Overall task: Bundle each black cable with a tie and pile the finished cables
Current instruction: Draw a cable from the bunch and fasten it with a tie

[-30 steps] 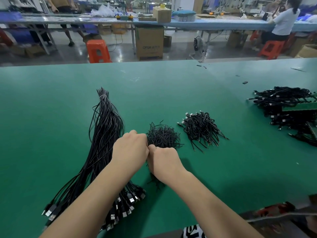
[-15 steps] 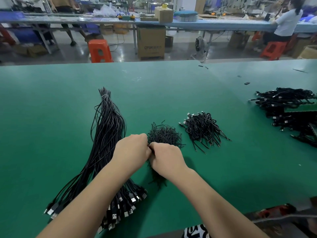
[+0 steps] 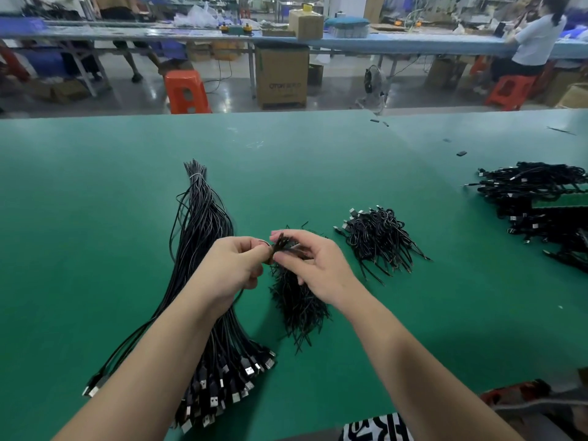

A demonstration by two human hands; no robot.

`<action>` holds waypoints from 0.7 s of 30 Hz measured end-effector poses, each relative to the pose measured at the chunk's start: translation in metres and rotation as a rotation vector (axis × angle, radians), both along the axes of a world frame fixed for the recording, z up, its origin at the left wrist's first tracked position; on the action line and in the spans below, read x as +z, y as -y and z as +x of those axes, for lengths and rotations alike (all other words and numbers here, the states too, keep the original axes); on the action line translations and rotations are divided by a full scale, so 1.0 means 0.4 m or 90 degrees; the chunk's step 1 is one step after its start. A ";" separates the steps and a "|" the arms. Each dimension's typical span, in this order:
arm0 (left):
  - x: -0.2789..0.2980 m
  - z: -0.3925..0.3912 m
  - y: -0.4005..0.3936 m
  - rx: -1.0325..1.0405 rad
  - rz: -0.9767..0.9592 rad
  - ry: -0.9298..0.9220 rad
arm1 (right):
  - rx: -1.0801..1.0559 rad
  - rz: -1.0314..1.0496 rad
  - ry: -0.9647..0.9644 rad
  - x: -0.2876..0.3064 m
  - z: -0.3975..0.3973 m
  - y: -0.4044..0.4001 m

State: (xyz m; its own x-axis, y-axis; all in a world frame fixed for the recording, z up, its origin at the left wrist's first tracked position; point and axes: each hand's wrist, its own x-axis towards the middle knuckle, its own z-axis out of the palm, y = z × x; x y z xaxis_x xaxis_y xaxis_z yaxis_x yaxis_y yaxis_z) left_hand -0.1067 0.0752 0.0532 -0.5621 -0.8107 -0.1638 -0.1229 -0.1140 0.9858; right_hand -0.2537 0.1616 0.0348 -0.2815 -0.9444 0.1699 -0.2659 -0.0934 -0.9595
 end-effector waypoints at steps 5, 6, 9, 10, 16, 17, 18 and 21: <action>0.003 0.002 -0.007 -0.018 -0.163 0.111 | -0.053 0.013 -0.034 -0.009 0.003 0.018; 0.003 0.002 -0.008 -0.020 -0.228 0.159 | -0.057 0.021 -0.044 -0.012 0.004 0.017; 0.006 0.003 -0.010 -0.022 -0.346 0.231 | -0.061 0.033 -0.015 -0.018 0.006 0.017; 0.008 0.004 -0.012 -0.024 -0.373 0.243 | -0.066 0.034 -0.004 -0.019 0.005 0.018; 0.025 0.010 -0.029 -0.055 -0.562 0.283 | -0.054 0.077 -0.004 -0.011 0.004 0.013; 0.027 0.011 -0.030 -0.068 -0.605 0.280 | -0.052 0.081 -0.001 -0.010 0.004 0.013; 0.030 0.013 -0.030 -0.084 -0.646 0.274 | -0.049 0.083 0.010 -0.011 0.002 0.014; 0.034 0.021 -0.029 -0.137 -0.760 0.255 | -0.001 0.099 0.107 -0.013 0.003 0.013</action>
State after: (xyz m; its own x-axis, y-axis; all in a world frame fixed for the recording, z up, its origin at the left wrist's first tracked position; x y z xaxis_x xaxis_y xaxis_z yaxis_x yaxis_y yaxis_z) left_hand -0.0981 0.0867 0.0670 -0.7806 -0.4701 0.4119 -0.3393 0.8722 0.3524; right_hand -0.2524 0.1566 0.0295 -0.2948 -0.9552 -0.0272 -0.1015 0.0596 -0.9930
